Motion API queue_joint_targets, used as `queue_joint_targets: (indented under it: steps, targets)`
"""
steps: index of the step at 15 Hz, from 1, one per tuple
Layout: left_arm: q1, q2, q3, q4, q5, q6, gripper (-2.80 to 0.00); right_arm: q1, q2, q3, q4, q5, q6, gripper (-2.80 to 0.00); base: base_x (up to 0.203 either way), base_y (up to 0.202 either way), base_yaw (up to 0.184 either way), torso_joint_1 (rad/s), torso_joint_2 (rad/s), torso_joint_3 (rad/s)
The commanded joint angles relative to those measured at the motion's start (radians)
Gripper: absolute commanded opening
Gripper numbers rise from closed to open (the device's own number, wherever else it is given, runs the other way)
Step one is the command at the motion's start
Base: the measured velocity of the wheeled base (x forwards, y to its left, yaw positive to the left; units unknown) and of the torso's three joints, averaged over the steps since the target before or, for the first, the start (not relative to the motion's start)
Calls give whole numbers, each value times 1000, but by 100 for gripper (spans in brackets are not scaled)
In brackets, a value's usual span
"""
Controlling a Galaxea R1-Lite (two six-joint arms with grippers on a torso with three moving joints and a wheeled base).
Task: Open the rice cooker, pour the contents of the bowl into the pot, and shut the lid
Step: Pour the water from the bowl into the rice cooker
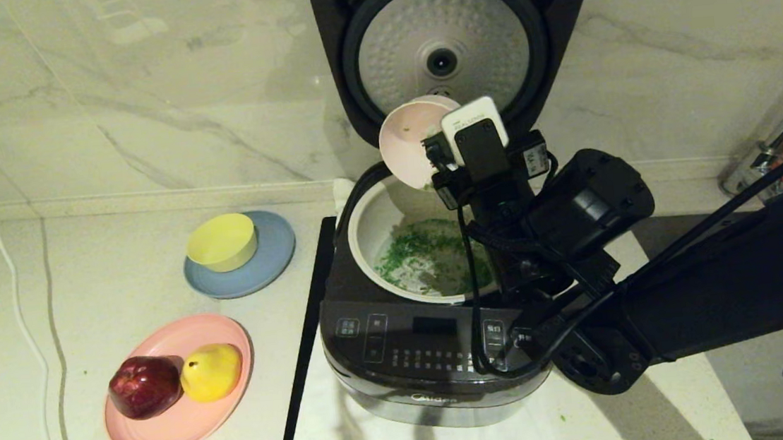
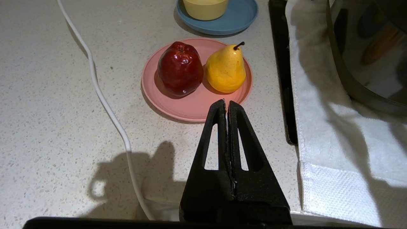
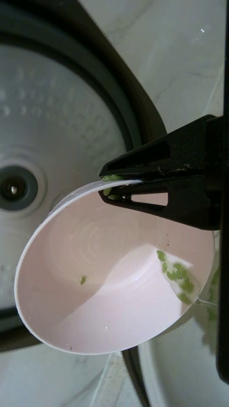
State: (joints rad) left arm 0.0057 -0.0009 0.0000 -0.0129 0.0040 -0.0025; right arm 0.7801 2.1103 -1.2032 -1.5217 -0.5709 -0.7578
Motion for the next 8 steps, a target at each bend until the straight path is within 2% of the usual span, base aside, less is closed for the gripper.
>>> queue_joint_targets:
  steps: [1,3,5,8]
  targets:
    - [0,1,9,-1,0,0,-280,-1,7,1,-8,13,-51,-280,0,0,0,0,0,0]
    - [0,1,9,-1,0,0,-280,-6,6,0,-8,18,-117,-280,0,0,0,0,0,0]
    - [0,1,9,0,-1,0,-280,-48,24,-1,-8,39,-140,-280,0,0,0,0,0,0]
    - [0,1,9,1,1,1,-280,-55,20,1,-8,65,-172,-280,0,0,0,0,0,0]
